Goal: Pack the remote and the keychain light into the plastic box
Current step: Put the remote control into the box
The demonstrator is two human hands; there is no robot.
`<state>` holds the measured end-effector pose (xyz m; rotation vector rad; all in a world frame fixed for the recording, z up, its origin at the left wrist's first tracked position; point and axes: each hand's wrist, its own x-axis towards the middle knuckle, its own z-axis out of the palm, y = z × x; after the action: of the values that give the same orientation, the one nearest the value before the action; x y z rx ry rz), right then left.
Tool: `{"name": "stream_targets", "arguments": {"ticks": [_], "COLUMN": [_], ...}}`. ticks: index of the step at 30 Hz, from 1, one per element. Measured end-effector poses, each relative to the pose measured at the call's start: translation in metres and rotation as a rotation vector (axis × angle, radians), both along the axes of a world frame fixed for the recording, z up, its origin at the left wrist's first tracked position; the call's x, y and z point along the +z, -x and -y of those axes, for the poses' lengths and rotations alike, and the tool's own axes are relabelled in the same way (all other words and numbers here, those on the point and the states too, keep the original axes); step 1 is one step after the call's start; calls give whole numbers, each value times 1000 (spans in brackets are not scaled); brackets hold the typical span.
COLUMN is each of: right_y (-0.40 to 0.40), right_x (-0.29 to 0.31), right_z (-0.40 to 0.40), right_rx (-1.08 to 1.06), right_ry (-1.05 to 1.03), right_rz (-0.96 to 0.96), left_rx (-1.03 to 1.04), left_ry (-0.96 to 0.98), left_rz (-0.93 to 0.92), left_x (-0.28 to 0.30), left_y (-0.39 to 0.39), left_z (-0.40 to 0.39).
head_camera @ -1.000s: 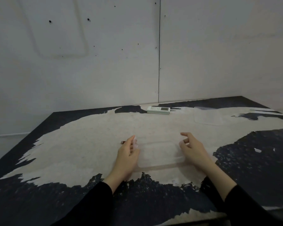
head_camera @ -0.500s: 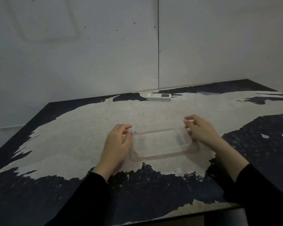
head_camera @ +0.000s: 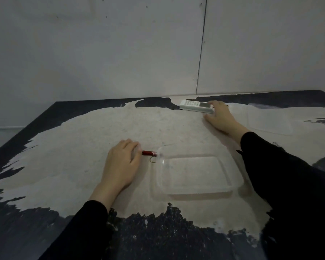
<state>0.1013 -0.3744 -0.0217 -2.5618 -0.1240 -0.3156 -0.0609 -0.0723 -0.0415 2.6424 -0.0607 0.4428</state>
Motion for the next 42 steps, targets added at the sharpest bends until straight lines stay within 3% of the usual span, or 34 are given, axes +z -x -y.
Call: {"name": "stream_targets", "arguments": {"ticks": [8,17,20,25,29,34,42], "right_y": [-41,47,96,158,170,173,174], "right_x": [0,29,48,57,50,42,27], "right_z": [-2,0,4,6,2,-4,-30], "right_rx": [-10,38,122,335,450,488,377], "right_ry": [200,-30,-136,-228,-11,207,428], "right_rz": [-17,38,85,13,-95,-80,-2], "left_rx": [13,-1,4,-242,-321,-346,-417], "left_ry": [5,29,88,179,149,138,217], "left_rz": [-1,-18,76,96,33,15,-26], "left_x": [-2,0,10,21,12,8,8], "left_y": [-4,-4,3,30,30,22,16], "left_z": [-1,-2,3,35,41,35,33]}}
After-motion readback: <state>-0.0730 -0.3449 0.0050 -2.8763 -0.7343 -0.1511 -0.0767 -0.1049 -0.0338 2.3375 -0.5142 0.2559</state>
